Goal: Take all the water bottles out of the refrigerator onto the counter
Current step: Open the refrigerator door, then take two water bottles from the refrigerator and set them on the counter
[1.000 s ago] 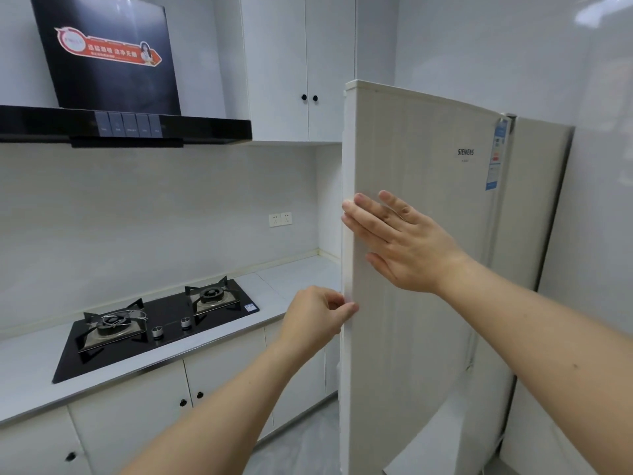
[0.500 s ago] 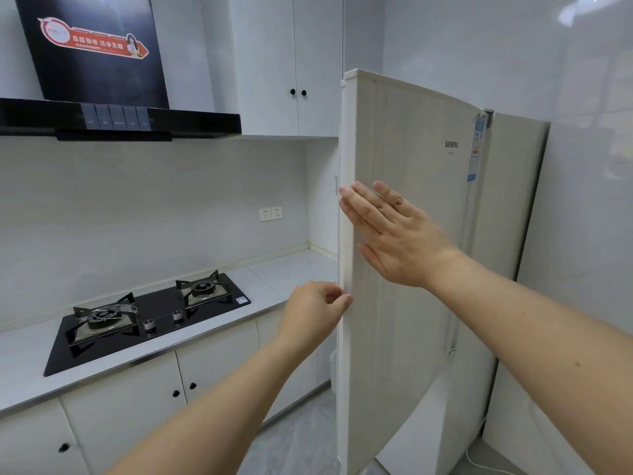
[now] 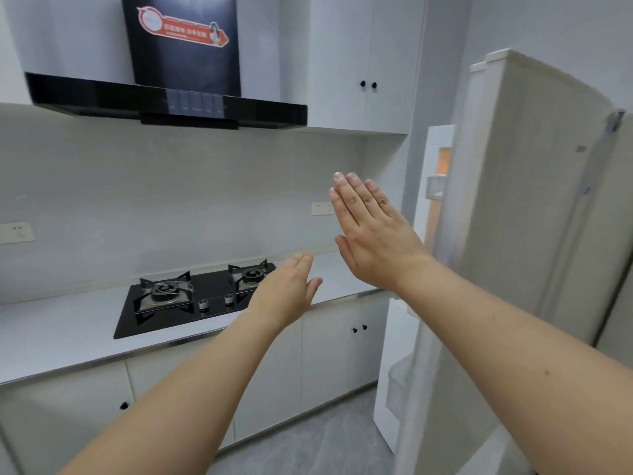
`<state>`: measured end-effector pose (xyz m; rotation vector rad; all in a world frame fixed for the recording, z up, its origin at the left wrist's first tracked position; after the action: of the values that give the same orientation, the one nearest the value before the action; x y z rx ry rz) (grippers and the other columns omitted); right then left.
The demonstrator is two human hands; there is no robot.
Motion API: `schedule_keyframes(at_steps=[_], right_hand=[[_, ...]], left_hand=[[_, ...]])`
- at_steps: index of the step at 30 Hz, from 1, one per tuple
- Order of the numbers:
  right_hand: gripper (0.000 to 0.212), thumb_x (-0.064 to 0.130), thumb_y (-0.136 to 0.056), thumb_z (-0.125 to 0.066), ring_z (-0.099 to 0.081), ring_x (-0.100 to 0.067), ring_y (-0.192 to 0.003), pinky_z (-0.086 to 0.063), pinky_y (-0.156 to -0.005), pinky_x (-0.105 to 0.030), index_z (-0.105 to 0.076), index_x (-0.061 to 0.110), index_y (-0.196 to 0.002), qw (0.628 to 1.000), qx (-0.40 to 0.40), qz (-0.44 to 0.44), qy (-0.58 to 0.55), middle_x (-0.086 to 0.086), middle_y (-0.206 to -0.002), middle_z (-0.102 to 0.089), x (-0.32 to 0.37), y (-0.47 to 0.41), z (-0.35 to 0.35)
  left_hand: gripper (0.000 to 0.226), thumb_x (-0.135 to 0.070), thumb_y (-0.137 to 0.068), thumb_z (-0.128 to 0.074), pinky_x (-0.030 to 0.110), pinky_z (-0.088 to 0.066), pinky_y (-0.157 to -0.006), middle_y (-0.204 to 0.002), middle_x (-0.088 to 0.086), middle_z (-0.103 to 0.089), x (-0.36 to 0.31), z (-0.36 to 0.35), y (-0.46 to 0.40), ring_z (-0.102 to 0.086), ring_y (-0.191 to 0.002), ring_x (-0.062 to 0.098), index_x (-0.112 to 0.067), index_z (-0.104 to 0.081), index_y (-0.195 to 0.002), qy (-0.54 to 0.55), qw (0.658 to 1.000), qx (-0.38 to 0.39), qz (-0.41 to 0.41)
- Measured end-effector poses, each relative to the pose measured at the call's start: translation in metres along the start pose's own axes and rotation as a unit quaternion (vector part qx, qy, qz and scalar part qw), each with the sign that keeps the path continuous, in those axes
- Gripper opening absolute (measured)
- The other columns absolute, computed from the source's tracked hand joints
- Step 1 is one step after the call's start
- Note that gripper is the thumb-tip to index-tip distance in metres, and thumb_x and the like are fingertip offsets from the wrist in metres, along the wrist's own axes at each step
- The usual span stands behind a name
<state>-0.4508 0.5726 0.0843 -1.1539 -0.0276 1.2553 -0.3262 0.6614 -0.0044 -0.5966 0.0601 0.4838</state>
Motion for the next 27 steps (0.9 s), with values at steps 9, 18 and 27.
schedule_keyframes(at_steps=[9,18,27], right_hand=[[0.065,0.035,-0.094,-0.023,-0.018,-0.034,-0.146,-0.014,-0.120,-0.045,-0.029,-0.004,-0.146,0.994,0.073,-0.052,-0.060,-0.021,-0.156,-0.021,0.074,-0.086,-0.099],[0.066,0.035,-0.092,-0.020,-0.025,-0.033,-0.144,-0.011,-0.120,-0.042,-0.035,-0.004,-0.143,0.978,0.142,-0.116,-0.095,-0.021,-0.153,-0.029,0.115,-0.170,-0.215],[0.081,0.042,-0.084,0.011,0.007,-0.026,-0.149,0.013,-0.116,-0.036,-0.005,0.003,-0.152,0.959,0.232,-0.146,-0.071,-0.014,-0.161,0.003,0.073,-0.165,-0.327]], left_hand=[[0.057,-0.038,-0.101,-0.040,0.035,-0.033,-0.110,-0.151,0.006,-0.034,0.157,0.001,-0.051,-0.032,-0.138,0.022,-0.009,-0.026,-0.148,-0.037,0.998,0.009,0.045],[0.058,-0.039,-0.102,-0.038,0.034,-0.027,-0.113,-0.153,0.007,-0.031,0.284,-0.026,-0.138,-0.028,-0.140,0.023,-0.009,-0.023,-0.149,-0.033,0.997,0.058,0.029],[0.061,-0.039,-0.102,-0.037,0.035,-0.018,-0.118,-0.158,0.008,-0.022,0.295,-0.118,-0.241,-0.017,-0.145,0.024,-0.009,-0.019,-0.151,0.003,0.994,0.110,-0.021]])
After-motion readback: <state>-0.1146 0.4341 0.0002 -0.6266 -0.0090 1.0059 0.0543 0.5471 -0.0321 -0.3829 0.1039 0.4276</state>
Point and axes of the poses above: each hand's wrist, its own y-axis away from the middle knuckle, its own z-axis out of the back of the hand, x = y × z, the point moved 3 cm from there along -y, towards the middle knuckle
